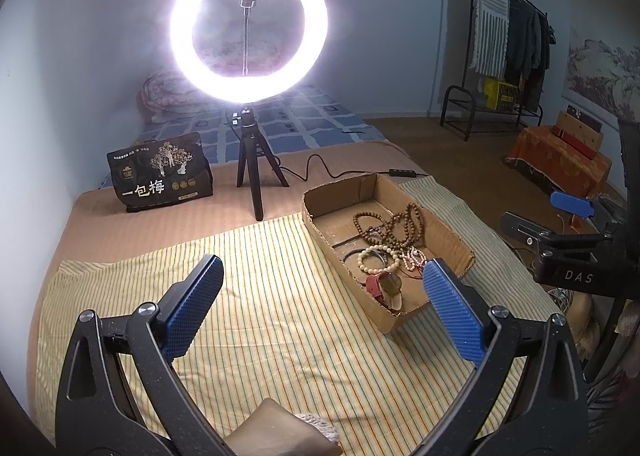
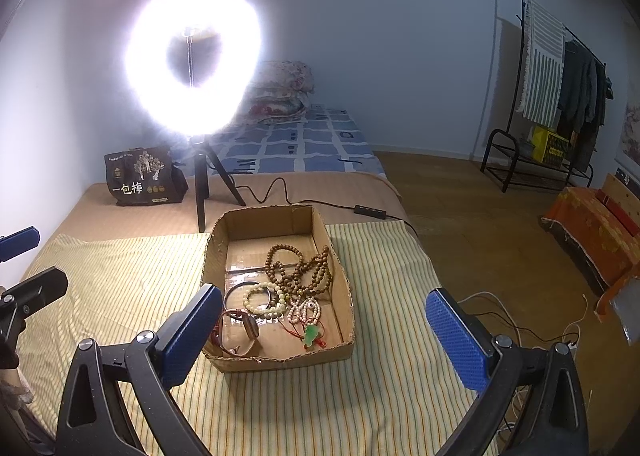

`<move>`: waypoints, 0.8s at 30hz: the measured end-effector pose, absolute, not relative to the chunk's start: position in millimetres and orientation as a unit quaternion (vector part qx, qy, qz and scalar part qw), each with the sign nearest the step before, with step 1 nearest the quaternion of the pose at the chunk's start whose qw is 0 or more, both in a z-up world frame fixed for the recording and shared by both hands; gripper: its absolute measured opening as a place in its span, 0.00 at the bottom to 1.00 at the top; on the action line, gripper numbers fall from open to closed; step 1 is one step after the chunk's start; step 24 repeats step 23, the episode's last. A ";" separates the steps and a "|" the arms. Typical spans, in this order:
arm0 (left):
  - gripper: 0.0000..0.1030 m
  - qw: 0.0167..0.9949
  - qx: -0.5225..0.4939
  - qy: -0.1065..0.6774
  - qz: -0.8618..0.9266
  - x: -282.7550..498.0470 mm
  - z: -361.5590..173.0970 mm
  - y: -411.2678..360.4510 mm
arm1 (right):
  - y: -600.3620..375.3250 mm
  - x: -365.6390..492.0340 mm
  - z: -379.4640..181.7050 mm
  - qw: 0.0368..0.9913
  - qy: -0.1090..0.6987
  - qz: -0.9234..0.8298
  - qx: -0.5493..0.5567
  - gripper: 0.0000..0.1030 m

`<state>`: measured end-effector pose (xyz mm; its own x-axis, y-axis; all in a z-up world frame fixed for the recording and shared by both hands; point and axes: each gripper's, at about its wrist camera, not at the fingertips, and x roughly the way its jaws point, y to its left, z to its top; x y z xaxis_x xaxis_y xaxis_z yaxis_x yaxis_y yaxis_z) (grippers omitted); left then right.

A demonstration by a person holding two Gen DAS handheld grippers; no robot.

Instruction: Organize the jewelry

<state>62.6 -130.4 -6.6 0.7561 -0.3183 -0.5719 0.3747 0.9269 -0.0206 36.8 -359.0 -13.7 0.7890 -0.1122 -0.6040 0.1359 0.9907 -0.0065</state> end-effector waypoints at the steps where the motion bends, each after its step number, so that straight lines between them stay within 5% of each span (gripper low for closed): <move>1: 0.99 0.936 0.048 0.296 -0.185 62.6 -6.7 -130.6 | -358.7 37.0 -13.6 0.946 0.318 -0.066 0.018 1.00; 24: 0.99 0.936 0.050 0.297 -0.184 61.7 -7.2 -128.9 | -359.7 38.7 -18.3 0.941 0.332 -0.069 0.019 1.00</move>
